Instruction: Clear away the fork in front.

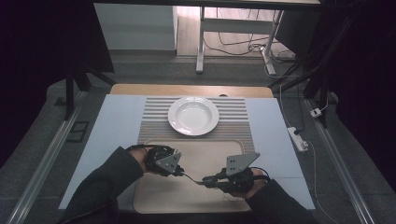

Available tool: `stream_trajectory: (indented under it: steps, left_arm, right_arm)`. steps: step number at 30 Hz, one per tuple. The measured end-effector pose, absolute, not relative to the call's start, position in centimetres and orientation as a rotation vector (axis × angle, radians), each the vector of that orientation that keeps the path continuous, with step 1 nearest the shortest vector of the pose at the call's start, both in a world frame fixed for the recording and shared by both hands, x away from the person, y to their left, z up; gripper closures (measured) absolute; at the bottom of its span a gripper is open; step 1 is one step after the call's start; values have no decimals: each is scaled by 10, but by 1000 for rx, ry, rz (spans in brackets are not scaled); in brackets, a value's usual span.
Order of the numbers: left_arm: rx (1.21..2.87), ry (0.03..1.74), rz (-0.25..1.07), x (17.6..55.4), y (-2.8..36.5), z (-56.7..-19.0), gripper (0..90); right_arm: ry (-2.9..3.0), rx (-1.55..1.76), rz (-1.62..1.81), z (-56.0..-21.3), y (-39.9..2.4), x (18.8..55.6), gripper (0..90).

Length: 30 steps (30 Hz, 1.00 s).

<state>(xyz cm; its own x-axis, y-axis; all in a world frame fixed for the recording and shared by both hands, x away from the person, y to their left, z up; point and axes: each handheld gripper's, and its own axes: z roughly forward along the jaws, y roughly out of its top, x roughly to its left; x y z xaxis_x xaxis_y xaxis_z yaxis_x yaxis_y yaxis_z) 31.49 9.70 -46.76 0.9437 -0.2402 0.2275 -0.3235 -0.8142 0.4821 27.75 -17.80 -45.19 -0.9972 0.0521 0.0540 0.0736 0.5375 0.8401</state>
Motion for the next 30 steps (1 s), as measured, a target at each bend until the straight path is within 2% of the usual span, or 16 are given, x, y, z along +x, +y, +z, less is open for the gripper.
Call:
stream_trajectory:
  steps: [5,9,10,12,15,22,30]
  left_arm:
    - [2544,-395,184,314,98,-467,870]
    - [2559,-347,159,316,99,-465,870]
    - [2562,-332,150,316,99,-465,870]
    - [2572,-289,137,316,101,-465,870]
    - [2580,-228,132,313,104,-464,870]
    - [2605,-39,123,306,111,-466,870]
    - [2618,344,40,304,120,-466,870]
  right_arm:
    - [-2735,-187,-1545,-450,-183,283,703]
    - [-2807,-205,-1543,-451,-180,282,538]
    - [-2847,-211,-1556,-451,-179,282,442]
    - [-2867,-224,-1559,-451,-179,282,420]
    - [-2917,-269,-1550,-451,-179,282,324]
    - [-2993,-387,-1517,-450,-183,288,243]
    - [-3042,-497,-1497,-448,-193,288,174]
